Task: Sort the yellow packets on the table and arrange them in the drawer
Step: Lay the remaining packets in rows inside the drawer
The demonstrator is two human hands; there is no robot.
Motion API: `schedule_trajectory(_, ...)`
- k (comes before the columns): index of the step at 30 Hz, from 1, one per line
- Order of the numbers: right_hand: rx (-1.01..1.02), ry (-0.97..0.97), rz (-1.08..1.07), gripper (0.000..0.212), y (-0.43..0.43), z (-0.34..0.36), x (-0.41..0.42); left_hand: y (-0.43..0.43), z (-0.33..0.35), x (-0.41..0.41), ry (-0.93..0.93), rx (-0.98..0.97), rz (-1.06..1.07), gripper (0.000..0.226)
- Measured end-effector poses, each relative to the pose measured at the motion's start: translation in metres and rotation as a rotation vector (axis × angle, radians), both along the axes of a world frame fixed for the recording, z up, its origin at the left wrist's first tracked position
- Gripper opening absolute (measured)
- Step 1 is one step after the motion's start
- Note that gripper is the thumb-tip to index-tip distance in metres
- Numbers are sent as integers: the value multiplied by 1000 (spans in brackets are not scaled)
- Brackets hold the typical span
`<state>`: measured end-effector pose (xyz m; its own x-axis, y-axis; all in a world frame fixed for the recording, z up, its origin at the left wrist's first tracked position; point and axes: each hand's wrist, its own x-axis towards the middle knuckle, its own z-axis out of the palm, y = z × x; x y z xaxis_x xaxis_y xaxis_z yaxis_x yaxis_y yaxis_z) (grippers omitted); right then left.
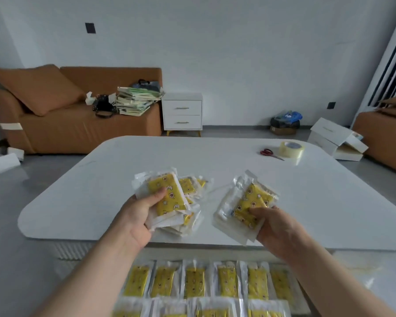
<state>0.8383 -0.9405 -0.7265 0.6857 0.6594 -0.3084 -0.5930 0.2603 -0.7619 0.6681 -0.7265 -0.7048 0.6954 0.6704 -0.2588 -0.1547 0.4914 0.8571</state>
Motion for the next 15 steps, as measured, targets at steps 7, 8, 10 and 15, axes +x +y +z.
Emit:
schedule_trajectory(7, -220, 72, 30, 31, -42, -14, -31, -29, -38, -45, 56, -235, 76, 4)
schedule_trajectory(8, -223, 79, 37, 32, -42, -17, -34, -29, -40, -46, 68, -234, 70, 6)
schedule_trajectory(10, -245, 90, 40, 41, -39, -23, -36, -28, -44, -48, 106, -214, 54, 10)
schedule_trajectory(15, -328, 82, 82, 23, -13, -31, -44, -16, -44, -53, 254, -151, -65, 17)
